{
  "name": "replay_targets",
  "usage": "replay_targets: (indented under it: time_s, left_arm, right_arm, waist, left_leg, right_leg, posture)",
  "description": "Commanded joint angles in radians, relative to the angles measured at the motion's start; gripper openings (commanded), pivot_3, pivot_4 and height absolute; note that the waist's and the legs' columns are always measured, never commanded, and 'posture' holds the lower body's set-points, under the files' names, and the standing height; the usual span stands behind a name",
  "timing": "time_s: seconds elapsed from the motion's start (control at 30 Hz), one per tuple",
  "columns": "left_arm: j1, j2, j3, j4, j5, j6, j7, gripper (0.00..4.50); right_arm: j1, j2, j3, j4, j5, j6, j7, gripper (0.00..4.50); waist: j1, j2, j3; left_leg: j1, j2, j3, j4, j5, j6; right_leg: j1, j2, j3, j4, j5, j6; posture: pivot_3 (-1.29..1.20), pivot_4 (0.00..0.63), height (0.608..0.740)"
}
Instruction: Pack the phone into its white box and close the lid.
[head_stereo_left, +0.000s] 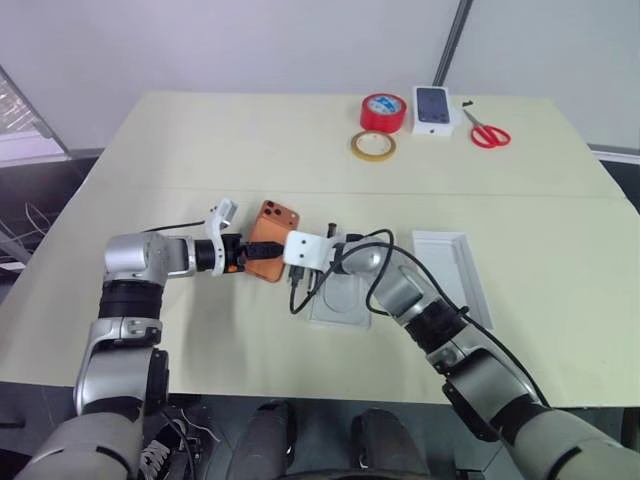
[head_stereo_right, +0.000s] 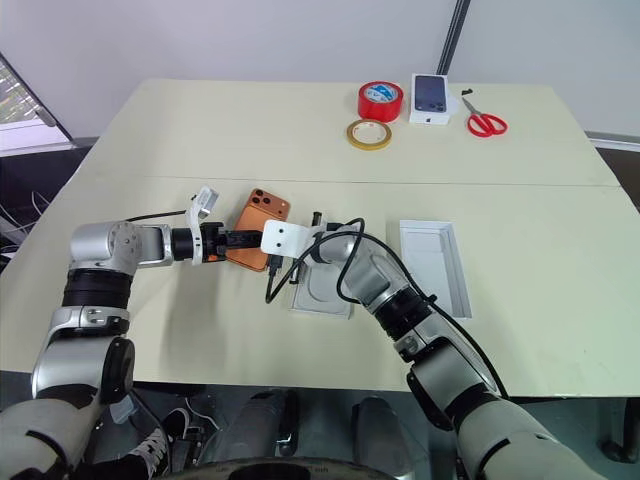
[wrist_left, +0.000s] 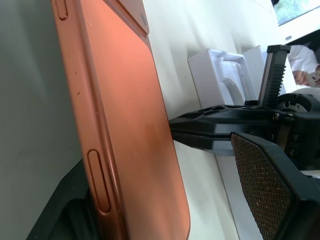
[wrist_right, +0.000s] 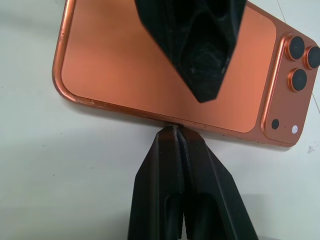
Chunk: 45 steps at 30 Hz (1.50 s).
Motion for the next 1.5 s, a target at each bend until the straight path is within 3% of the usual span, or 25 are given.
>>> replay_targets:
  time_s: [0.03,0.27,0.37,0.5,0.67,0.8,0.9,1.03,1.13,1.23,1.37,1.5]
  left_arm:
    - [0.026,0.022,-0.001,0.038,-0.023,0.003,-0.014,3.49]
    - [0.031,0.043,0.023,0.149,-0.061,-0.021,-0.060,3.49]
    - [0.036,0.015,0.031,0.181,-0.069,-0.036,-0.054,2.22]
    - [0.043,0.010,0.043,0.198,-0.079,-0.033,-0.049,0.16]
    - [0.050,0.020,0.058,0.206,-0.104,-0.008,-0.053,0.03]
    - [0.066,0.027,0.093,0.194,-0.129,-0.013,-0.049,0.03]
    - [0.085,0.025,0.144,0.139,-0.164,-0.015,-0.021,0.00]
    - [0.151,0.013,0.182,0.001,-0.220,0.009,0.016,0.00]
    - [0.194,-0.028,0.275,-0.116,-0.326,0.127,0.068,0.00]
    - [0.244,-0.049,0.310,-0.206,-0.383,0.186,0.099,0.00]
    - [0.273,-0.084,0.351,-0.259,-0.420,0.187,0.159,0.00]
    - [0.257,-0.105,0.364,-0.264,-0.438,0.182,0.203,0.00]
  right_arm:
    - [0.011,0.009,0.016,-0.010,-0.001,-0.010,0.004,0.11]
    - [0.010,0.011,0.020,-0.005,-0.001,-0.020,0.004,0.11]
    - [0.007,0.012,0.023,-0.003,-0.002,-0.025,0.005,0.00]
    - [0.010,0.008,0.021,-0.010,-0.001,-0.023,0.007,0.00]
    - [0.016,-0.001,0.011,-0.021,0.002,-0.026,0.003,0.00]
    - [0.042,0.021,-0.085,-0.109,0.152,-0.023,0.061,0.00]
    - [0.074,0.025,-0.195,-0.239,0.415,0.120,0.241,0.84]
    - [0.129,-0.039,-0.200,-0.339,0.454,0.083,0.278,2.93]
    - [0.225,-0.155,-0.190,-0.461,0.465,0.051,0.338,4.44]
    - [0.292,-0.252,-0.182,-0.520,0.446,-0.016,0.364,4.44]
    - [0.408,-0.379,-0.184,-0.579,0.447,-0.053,0.402,4.44]
    - [0.456,-0.407,-0.193,-0.588,0.449,-0.113,0.381,4.44]
  waist:
    - [-0.006,0.000,0.000]
    - [-0.013,0.000,0.000]
    - [-0.013,0.000,0.000]
    - [-0.009,0.000,0.000]
    - [-0.012,0.000,0.000]
    - [-0.013,0.000,0.000]
    - [-0.017,-0.001,0.002]
    - [-0.032,-0.001,0.002]
    - [-0.029,-0.001,0.002]
    - [-0.028,-0.002,0.002]
    - [-0.023,-0.003,0.003]
    - [-0.024,-0.005,0.004]
  left_leg:
    - [0.000,0.000,0.000,-0.001,0.000,0.000]
    - [0.000,0.001,0.001,-0.004,0.001,-0.002]
    - [0.000,0.001,0.001,-0.004,0.001,-0.002]
    - [0.000,0.001,0.001,-0.004,0.001,-0.002]
    - [0.002,0.001,0.001,-0.005,0.001,-0.002]
    - [0.001,0.001,0.001,-0.005,0.001,-0.002]
    - [-0.001,0.001,0.001,-0.005,0.001,-0.002]
    - [-0.001,0.002,0.001,-0.007,0.001,-0.002]
    - [-0.003,0.002,0.001,-0.008,0.001,-0.002]
    - [-0.016,0.001,0.001,-0.004,0.001,-0.002]
    - [-0.016,0.001,0.001,-0.004,0.001,-0.002]
    - [-0.015,0.001,0.001,-0.004,0.002,-0.002]
  right_leg:
    - [0.000,0.000,0.000,0.000,0.000,0.000]
    - [-0.001,0.001,0.001,0.000,0.000,0.000]
    - [-0.001,0.001,0.002,0.000,0.000,0.000]
    - [-0.002,0.001,0.002,0.000,0.000,0.000]
    - [-0.003,0.001,0.002,0.000,0.000,-0.001]
    - [-0.003,0.001,0.003,0.000,0.000,-0.001]
    - [-0.002,0.001,0.003,0.000,0.000,-0.001]
    - [-0.003,0.001,0.003,0.000,0.000,-0.001]
    - [-0.005,0.000,0.003,-0.002,0.000,-0.001]
    - [-0.016,0.000,0.003,-0.001,0.000,-0.001]
    - [-0.016,-0.001,0.002,-0.001,0.000,-0.001]
    - [-0.015,-0.001,0.002,-0.001,0.001,-0.002]
  posture:
    - [0.00,0.150,0.740]
    - [0.00,0.150,0.740]
    - [0.00,0.150,0.740]
    - [0.00,0.150,0.740]
    - [0.00,0.150,0.740]
    - [0.00,0.150,0.740]
    - [0.00,0.150,0.740]
    - [0.00,0.150,0.740]
    - [0.00,0.150,0.740]
    - [0.00,0.150,0.740]
    - [0.00,0.150,0.740]
    - [0.00,0.150,0.740]
